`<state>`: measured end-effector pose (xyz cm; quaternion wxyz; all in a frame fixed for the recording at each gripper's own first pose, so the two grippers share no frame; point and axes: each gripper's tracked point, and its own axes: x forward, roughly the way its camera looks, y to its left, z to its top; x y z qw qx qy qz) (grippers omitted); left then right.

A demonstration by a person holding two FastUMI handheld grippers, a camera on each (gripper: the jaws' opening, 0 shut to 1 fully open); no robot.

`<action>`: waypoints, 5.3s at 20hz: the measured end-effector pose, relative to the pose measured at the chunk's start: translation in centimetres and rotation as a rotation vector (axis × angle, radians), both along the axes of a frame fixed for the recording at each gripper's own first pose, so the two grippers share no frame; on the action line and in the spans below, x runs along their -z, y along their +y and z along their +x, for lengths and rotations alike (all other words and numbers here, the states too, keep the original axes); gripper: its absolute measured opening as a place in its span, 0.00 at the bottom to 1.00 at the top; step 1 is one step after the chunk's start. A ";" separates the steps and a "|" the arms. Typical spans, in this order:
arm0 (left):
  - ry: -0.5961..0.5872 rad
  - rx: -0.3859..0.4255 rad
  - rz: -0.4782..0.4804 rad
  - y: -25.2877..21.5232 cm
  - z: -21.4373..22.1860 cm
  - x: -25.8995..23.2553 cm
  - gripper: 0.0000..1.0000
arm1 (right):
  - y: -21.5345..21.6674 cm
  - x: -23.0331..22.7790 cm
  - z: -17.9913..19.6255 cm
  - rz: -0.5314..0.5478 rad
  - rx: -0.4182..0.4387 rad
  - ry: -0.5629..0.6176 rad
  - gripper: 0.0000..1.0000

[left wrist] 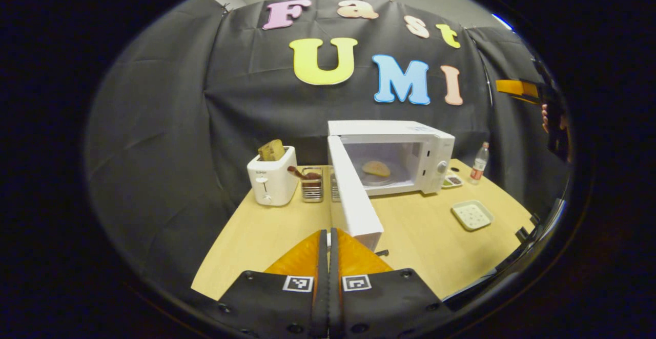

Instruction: Open the microwave oven with the left hand, put the food in, and close the microwave oven.

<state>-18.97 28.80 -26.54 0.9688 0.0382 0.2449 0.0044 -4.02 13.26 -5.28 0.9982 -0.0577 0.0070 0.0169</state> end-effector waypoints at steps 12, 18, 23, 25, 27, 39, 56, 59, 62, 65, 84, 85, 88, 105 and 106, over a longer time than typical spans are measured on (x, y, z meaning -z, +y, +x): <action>0.018 0.175 -0.045 -10.4 3.3 0.2 0.07 | -3.3 -0.5 0.5 0.007 0.021 0.000 0.95; 0.020 0.202 -0.065 -13.6 5.3 0.3 0.07 | -5.6 -0.1 1.2 0.039 0.043 0.010 0.95; 0.017 0.241 -0.069 -16.2 7.8 0.3 0.07 | -6.9 0.3 1.9 0.038 0.054 0.029 0.95; 0.016 0.265 -0.067 -17.5 8.7 0.3 0.07 | -7.3 0.2 2.3 0.032 0.055 0.030 0.95; 0.017 0.287 -0.068 -18.7 9.7 0.5 0.07 | -8.0 0.0 2.6 0.031 0.064 0.023 0.95; -0.017 0.341 -0.072 -24.2 18.0 1.0 0.07 | -11.9 -0.3 4.5 0.048 0.112 0.037 0.95; 0.019 0.283 -0.083 -28.2 27.7 4.5 0.07 | -16.6 1.6 6.6 0.076 0.164 0.066 0.95; 0.024 0.272 -0.080 -28.3 28.9 5.0 0.07 | -17.2 1.8 7.0 0.077 0.173 0.075 0.95; 0.028 0.256 -0.085 -28.2 30.1 5.1 0.07 | -17.7 1.8 7.2 0.076 0.182 0.073 0.95; 0.027 0.239 -0.104 -28.4 31.0 5.2 0.07 | -18.0 1.9 7.3 0.077 0.188 0.075 0.95; 0.026 0.169 -0.113 -28.0 33.7 6.2 0.06 | -18.4 2.1 8.8 0.057 0.174 0.086 0.95; 0.023 0.171 -0.108 -28.0 33.7 6.2 0.07 | -18.3 2.2 9.0 0.056 0.171 0.087 0.95; 0.024 0.183 -0.113 -28.6 33.8 6.4 0.07 | -17.8 2.3 9.5 0.052 0.161 0.087 0.95; -0.009 0.196 -0.111 -28.5 35.1 6.6 0.07 | -15.8 2.3 9.9 0.040 0.139 0.089 0.95; -0.028 0.186 -0.110 -28.4 35.1 5.9 0.07 | -15.7 2.4 9.9 0.040 0.139 0.091 0.95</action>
